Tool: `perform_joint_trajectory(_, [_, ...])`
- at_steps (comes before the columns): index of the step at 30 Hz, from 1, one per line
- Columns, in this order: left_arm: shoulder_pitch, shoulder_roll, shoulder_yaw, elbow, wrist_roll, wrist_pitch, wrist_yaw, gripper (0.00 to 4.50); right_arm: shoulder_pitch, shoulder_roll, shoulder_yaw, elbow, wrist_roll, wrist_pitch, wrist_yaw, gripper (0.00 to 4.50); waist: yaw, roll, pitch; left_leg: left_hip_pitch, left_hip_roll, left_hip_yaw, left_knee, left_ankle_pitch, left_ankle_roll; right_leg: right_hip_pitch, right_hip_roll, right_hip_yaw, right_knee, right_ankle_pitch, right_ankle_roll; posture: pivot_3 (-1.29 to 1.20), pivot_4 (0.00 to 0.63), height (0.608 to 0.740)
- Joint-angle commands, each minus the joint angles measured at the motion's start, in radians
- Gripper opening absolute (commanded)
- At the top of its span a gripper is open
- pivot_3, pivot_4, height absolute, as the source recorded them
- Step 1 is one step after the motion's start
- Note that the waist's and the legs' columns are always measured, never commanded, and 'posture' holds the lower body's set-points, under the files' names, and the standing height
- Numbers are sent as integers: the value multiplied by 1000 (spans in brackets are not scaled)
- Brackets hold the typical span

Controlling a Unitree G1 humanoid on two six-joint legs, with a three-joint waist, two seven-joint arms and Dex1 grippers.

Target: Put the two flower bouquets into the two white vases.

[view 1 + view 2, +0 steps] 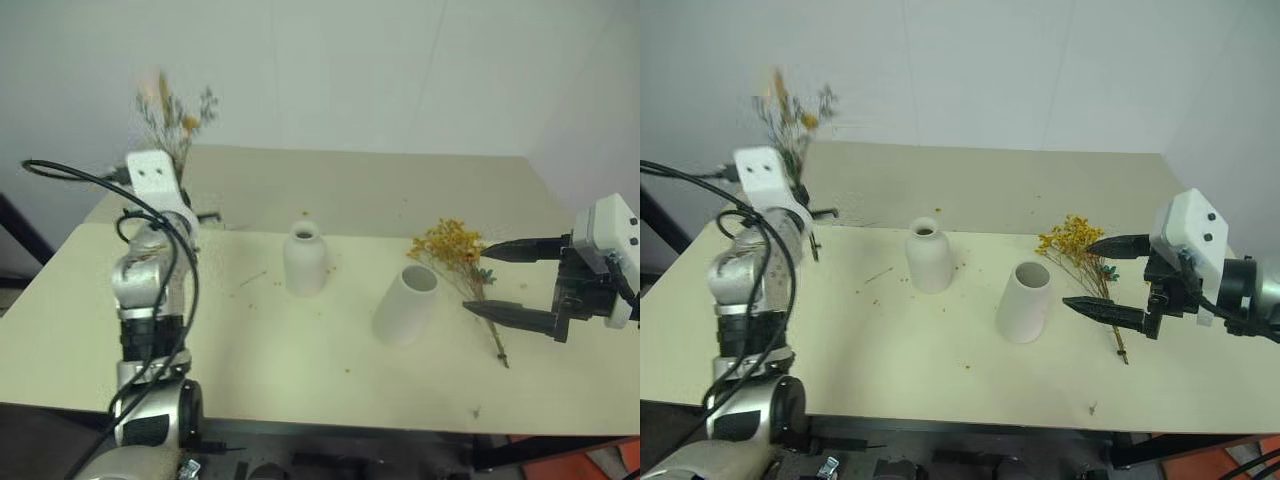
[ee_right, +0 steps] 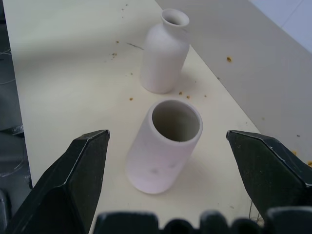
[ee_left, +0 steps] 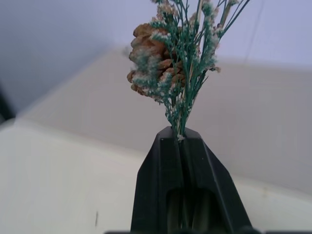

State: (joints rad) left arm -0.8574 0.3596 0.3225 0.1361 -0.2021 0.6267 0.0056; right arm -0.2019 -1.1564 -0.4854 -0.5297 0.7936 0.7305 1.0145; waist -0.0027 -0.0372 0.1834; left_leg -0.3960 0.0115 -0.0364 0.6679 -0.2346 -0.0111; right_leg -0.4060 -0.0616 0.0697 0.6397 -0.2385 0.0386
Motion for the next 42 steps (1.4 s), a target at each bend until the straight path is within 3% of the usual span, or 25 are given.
perform_joint_trajectory(1, [-49, -48, 88, 78, -206, -254, -291, 22, -9, 17, -36, -40, 15, 1, -43, 4500, 8, 0, 0, 0, 0, 0, 0, 0, 0, 0, 0, 0, 0, 0, 0, 0, 150, 740])
perform_joint_trajectory(9, [-229, -103, 194, 518, -445, -594, -835, 22, 80, 88, -100, -155, 46, 19, -130, 4500, 11, 0, 0, -3, 0, 0, 2, 0, 0, -1, 0, -1, -1, 0, 0, 0, 150, 740])
perform_joint_trajectory(16, [-412, -72, 255, 878, -531, -559, -1111, 22, 185, 120, -215, -251, 84, 68, -196, 4500, -2, 0, 0, -3, 0, -1, 2, 0, 0, 0, 1, -1, -1, 0, 1, 0, 150, 740])
perform_joint_trajectory(28, [-448, -109, 159, 1012, -401, -633, -1270, 22, 302, 132, -347, -341, 152, 108, -257, 4500, -13, 0, 0, -3, 1, -1, 2, 0, 1, 0, 1, -1, 0, 0, 1, 0, 150, 740])
perform_joint_trajectory(42, [-393, -104, 112, 991, -334, -635, -1335, 22, 330, 107, -336, -336, 147, 99, -272, 4500, -12, 0, 0, -3, 0, -1, 2, 0, 1, 0, 1, -1, 0, 0, 1, 0, 150, 740])
